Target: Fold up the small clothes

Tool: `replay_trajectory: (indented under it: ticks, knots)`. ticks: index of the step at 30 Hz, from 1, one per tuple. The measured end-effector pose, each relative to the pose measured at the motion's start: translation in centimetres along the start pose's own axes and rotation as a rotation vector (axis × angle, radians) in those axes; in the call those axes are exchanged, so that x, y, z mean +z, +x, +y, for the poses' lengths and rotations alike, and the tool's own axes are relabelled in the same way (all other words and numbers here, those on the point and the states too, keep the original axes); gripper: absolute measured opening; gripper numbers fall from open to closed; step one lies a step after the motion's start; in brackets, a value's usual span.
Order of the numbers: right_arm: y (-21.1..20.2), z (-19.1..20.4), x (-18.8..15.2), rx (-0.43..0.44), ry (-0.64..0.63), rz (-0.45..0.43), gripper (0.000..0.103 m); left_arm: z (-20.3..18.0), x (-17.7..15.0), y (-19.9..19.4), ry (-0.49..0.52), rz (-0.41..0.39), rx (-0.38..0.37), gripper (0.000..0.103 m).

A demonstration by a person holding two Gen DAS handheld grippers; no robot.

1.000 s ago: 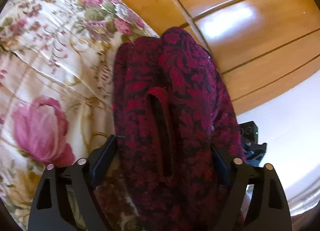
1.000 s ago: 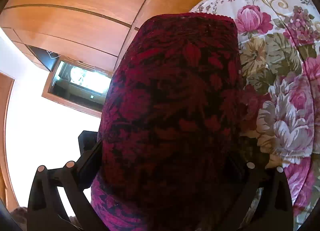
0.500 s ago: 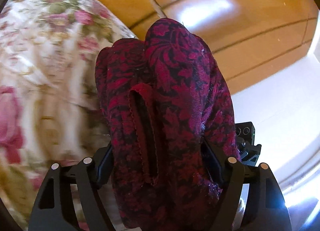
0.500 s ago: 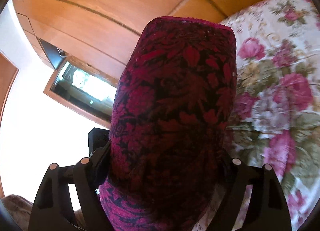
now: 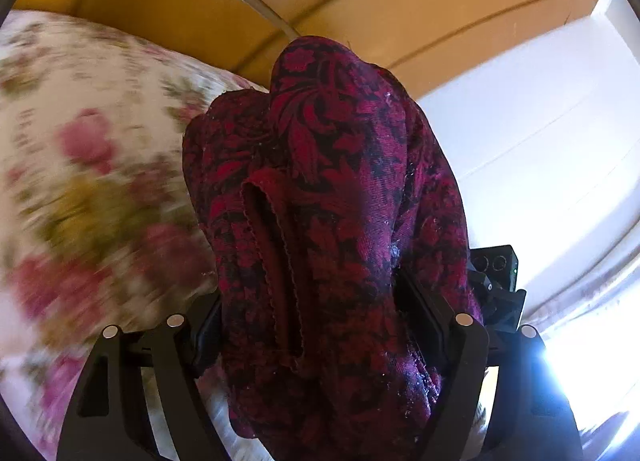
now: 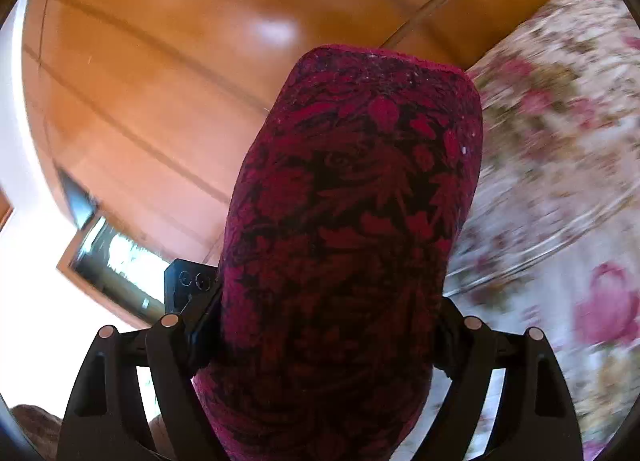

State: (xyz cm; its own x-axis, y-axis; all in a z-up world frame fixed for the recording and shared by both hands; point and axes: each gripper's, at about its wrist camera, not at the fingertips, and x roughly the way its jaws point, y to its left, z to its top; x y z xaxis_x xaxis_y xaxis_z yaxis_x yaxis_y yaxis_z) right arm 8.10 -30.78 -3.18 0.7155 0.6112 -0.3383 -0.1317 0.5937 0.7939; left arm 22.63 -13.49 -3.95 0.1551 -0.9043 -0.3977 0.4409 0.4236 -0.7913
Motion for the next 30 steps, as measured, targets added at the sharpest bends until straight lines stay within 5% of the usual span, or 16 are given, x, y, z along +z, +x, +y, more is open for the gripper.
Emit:
replay_trajectory:
  ticks: [8,13,16,19,24,26,30]
  knots:
    - [-4.2,-7.0,3.1,-0.102,0.085,-0.127,0.082,-1.8,5.7,10.3,0.069,0.122,0.064,0.072]
    - [-4.1,-11.1,2.3,-0.246,0.130,-0.115,0.089,-1.6,4.6,14.5,0.192,0.208,0.299,0.073]
    - [-4.3,-12.1,0.7,-0.311,0.137,-0.124,0.097,-1.2,3.4,14.5,0.216,0.190,0.319,0.081]
    - [-5.5,-11.5,0.5,-0.366,0.098,-0.118,0.097,-3.2,2.4,13.6,0.308,0.157,0.391,0.082]
    - [-6.9,-7.3,1.4,-0.603,-0.059,-0.140,0.093,-5.5,2.3,13.3,0.444,0.079,0.525,0.082]
    - [-6.8,-5.5,2.1,-0.669,-0.110,-0.165,0.080,-5.3,2.1,13.1,0.437,0.063,0.540,0.082]
    - [-5.4,-2.9,3.5,-0.670,-0.164,-0.185,0.065,-6.0,0.3,12.3,0.425,0.017,0.554,0.081]
